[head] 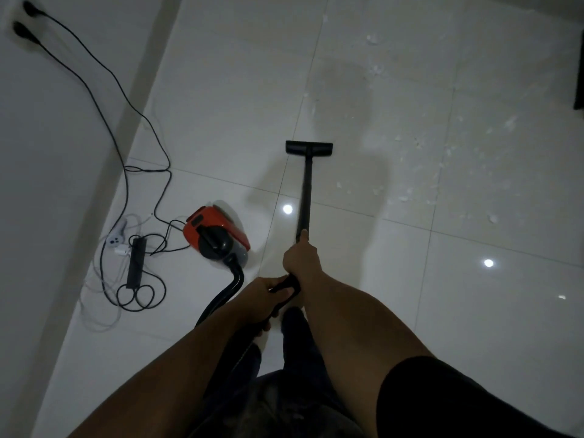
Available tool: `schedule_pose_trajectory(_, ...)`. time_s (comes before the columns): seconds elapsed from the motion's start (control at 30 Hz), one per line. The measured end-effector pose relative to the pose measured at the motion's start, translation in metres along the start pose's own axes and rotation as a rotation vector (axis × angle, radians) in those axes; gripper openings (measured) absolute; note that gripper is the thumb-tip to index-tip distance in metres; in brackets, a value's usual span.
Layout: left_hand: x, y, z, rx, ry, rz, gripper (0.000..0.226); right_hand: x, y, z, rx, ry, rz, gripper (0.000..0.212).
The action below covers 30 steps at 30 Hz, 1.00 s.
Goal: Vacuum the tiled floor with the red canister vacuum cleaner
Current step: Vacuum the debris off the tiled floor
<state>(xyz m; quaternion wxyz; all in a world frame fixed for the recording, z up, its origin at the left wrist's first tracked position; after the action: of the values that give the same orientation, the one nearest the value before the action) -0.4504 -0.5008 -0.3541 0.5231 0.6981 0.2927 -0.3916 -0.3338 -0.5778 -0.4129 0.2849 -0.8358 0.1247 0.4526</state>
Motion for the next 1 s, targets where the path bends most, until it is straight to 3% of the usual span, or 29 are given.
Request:
schedule_pose_trajectory(0.37,0.019,0.060,-0.039,0.012,0.010,0.040,0.028,0.036,-0.055,-0.026,-0.032,-0.017,-0.030,0.079)
schedule_pose_trajectory(0.5,0.035,0.082,-0.073,0.104,-0.004,0.045,0.045,0.054,-0.087,-0.034,0.028,-0.006,-0.039,0.084)
schedule_pose_trajectory(0.7,0.067,0.108,-0.120,0.014,0.007,0.053,0.037,0.093,-0.138,-0.049,0.010,0.016,-0.017,0.078)
schedule_pose_trajectory(1.0,0.108,0.142,-0.179,0.047,-0.022,0.066,0.043,0.132,-0.198,-0.065,0.031,0.046,0.016,0.080)
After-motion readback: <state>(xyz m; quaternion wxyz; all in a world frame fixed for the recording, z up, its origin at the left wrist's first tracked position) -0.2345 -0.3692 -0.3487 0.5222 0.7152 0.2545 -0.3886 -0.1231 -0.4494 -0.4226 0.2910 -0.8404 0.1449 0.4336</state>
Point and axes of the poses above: each hand's wrist, its own x-axis towards the middle knuckle, its own z-axis out of the palm, y = z × x, the point moved 3 cm from there along x, towards the middle knuckle, and after that the axes turned 6 degrees about x, right-handed, at the moved point
